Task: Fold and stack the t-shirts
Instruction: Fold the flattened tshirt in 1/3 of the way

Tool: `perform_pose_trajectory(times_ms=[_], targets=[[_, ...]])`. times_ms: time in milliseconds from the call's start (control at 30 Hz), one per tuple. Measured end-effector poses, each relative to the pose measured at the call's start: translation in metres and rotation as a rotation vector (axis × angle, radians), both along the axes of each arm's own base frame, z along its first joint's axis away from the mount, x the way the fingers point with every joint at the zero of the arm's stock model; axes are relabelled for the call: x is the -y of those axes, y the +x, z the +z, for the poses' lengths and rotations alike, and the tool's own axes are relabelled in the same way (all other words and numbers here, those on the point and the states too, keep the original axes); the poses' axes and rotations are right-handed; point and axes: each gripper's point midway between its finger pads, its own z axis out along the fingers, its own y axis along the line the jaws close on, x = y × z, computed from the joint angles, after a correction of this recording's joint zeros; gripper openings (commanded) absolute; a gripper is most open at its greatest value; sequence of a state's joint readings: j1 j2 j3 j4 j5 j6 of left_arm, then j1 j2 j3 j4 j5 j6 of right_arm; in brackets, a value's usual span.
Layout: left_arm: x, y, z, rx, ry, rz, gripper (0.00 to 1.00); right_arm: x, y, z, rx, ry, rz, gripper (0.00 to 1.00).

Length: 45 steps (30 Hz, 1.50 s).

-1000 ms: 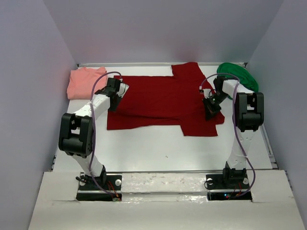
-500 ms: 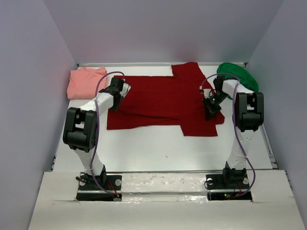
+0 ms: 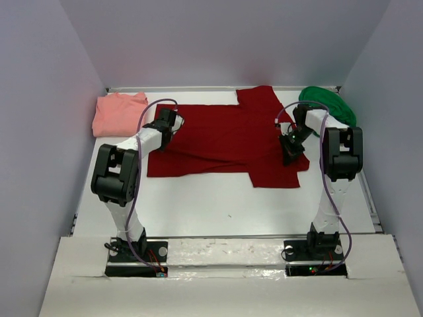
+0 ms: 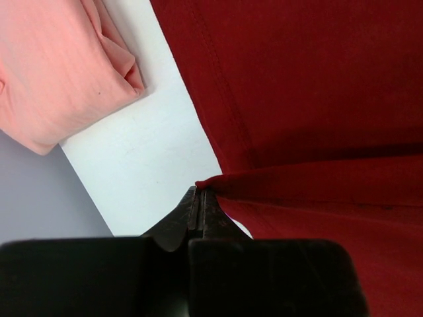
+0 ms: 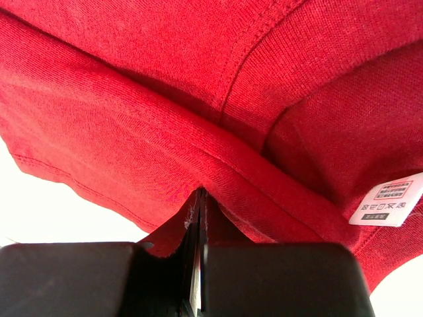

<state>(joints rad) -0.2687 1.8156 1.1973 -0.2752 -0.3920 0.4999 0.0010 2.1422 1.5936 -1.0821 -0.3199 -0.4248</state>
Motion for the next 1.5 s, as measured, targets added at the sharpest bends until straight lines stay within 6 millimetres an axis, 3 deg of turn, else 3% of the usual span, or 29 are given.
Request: perform_pose_trajectory(times_ms=[467, 767, 1200, 1333, 1500], targets=[[-0.013, 0.005, -0.006, 0.012, 0.127, 0.02, 0.0, 0.001, 0.0, 0.0, -0.002, -0.007, -0.006, 0.0], [-0.021, 0.001, -0.031, -0.048, 0.196, 0.034, 0.0, 0.001, 0.0, -0.001, 0.0, -0.008, -0.006, 0.0], [-0.028, 0.003, -0.027, -0.026, 0.301, 0.015, 0.0, 0.001, 0.0, -0.001, 0.0, -0.01, -0.009, 0.0], [-0.029, 0.005, -0.031, -0.027, 0.318, 0.014, 0.29, 0.001, 0.0, -0.001, 0.001, -0.01, -0.009, 0.0], [-0.035, 0.004, -0.028, -0.026, 0.358, 0.03, 0.44, 0.002, -0.001, -0.001, 0.004, -0.014, -0.008, 0.0]])
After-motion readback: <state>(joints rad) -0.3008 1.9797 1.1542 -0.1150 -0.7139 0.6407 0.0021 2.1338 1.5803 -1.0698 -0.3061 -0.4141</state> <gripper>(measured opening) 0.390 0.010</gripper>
